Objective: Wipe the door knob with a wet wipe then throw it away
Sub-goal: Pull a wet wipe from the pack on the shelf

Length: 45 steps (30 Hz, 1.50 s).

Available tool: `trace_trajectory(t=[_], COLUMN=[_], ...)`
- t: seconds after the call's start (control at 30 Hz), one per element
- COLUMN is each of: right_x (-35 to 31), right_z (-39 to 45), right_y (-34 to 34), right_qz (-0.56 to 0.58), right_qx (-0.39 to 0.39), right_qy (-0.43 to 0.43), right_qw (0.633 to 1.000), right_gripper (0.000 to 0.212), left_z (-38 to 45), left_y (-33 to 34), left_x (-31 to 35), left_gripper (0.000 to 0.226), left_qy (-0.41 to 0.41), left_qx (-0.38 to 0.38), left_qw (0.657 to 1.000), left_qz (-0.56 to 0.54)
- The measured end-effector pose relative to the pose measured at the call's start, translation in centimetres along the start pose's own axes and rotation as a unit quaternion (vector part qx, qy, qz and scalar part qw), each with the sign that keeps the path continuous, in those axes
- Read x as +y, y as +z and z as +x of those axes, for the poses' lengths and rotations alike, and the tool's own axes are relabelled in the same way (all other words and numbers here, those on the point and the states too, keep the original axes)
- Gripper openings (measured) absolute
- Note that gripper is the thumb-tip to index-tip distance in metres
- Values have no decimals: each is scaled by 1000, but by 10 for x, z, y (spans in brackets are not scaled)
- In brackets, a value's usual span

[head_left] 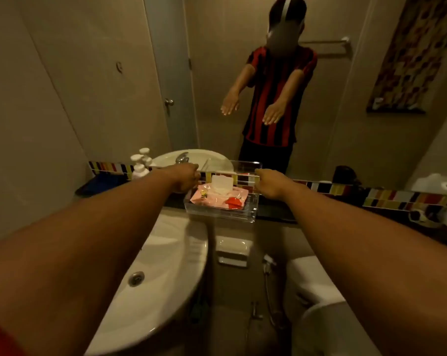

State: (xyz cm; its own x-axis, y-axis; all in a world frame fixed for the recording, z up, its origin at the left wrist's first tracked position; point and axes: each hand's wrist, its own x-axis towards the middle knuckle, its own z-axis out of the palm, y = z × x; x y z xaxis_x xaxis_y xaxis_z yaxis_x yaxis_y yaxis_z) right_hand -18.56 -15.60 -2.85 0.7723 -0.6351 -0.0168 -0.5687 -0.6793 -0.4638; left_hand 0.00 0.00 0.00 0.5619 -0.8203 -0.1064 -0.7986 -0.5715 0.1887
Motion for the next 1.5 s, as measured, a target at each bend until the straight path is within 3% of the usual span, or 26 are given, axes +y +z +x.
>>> trace_trajectory(t=[0.13,0.33,0.47,0.63,0.77,0.9,1.07,1.2,1.4,1.5], right_x=[25,46,48,42,44,50,54,53,45,35], right_z=[20,75,127,191,220,237,244,247,246,241], right_y=[23,61,89,134,163,179,185,185,166,151], right_qz=[27,25,1,-11,-28,-36,-37,-52,27,56], right_qx=[-28,-52,-65,-82,-87,-81,-48,-8,6,8], right_qy=[5,4,23,33,29,28,32,39,61,64], right_qw=[999,998,998,996,995,996,998,998,998,996], right_gripper=[28,34,40,45,40,29,30,17,12,12], left_z=[35,108,155,204,226,244,257,257,259,253], left_y=[34,74,96,128,157,179,187,185,165,151], left_x=[5,-13,-30,-59,-73,-80,-85,-86,-87,-85], left_gripper=[43,49,53,35,29,29,29,24,25,26], left_qy=[12,10,18,28,57,115,127,128,108,81], left_qx=[-41,-66,-60,-37,14,15,14,25,33,13], left_qw=[999,997,998,999,997,992,988,981,982,974], left_qz=[-2,27,23,-28,-58,-51,-83,-145,-151,-210])
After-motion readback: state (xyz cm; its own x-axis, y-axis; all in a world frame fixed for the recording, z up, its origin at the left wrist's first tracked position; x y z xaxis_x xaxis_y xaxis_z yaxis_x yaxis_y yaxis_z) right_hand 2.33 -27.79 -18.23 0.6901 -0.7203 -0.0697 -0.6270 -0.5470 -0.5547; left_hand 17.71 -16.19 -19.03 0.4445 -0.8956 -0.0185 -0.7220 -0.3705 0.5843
